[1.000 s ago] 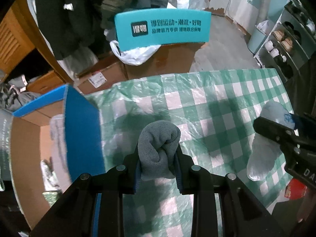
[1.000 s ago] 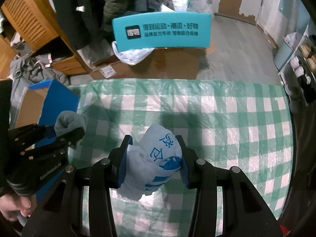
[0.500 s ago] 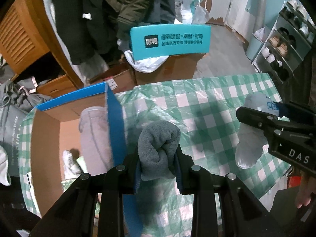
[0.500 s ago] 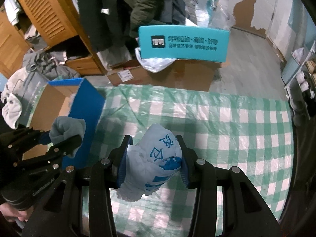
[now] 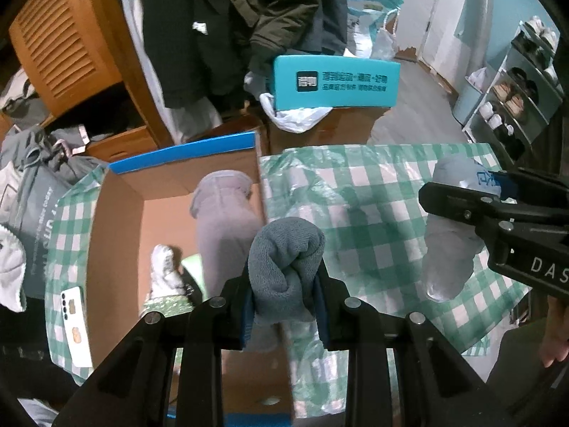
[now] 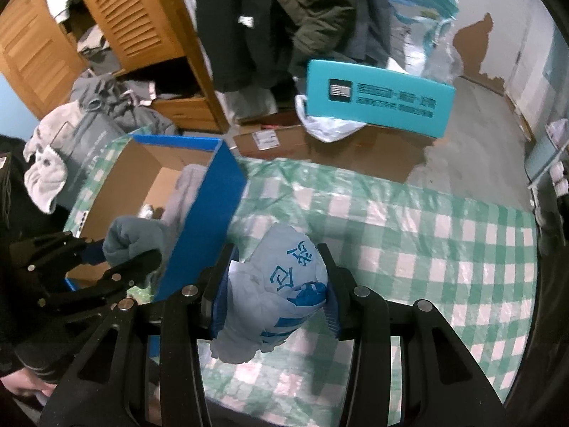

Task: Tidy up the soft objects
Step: 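Lift and carry both socks over the box with both grippers, then lower both socks into the box and open both grippers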

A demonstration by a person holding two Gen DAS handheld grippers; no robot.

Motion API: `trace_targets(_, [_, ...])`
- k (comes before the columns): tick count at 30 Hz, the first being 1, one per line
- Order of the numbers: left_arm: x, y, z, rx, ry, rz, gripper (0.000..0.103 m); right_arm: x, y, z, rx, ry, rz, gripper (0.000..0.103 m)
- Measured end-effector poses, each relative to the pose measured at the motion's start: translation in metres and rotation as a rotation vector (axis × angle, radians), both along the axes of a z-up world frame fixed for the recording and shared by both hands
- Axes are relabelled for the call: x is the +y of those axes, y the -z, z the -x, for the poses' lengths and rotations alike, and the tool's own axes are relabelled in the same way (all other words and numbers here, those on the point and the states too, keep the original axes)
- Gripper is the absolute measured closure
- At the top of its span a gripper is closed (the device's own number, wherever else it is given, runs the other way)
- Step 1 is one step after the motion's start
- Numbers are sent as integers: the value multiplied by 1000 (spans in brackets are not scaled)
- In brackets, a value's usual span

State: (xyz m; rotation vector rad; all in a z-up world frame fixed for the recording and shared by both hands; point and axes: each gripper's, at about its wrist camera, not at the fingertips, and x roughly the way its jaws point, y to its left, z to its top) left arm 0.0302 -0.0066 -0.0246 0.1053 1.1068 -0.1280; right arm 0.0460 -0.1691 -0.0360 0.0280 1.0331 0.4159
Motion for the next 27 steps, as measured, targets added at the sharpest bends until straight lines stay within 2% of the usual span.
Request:
trace_targets(18, [84, 8, 18, 5, -126, 26, 75, 94, -7, 7, -2, -142, 27, 60])
trace_targets(27, [115, 19, 21, 24, -182, 35, 75, 137, 1, 7, 26, -207, 43, 60])
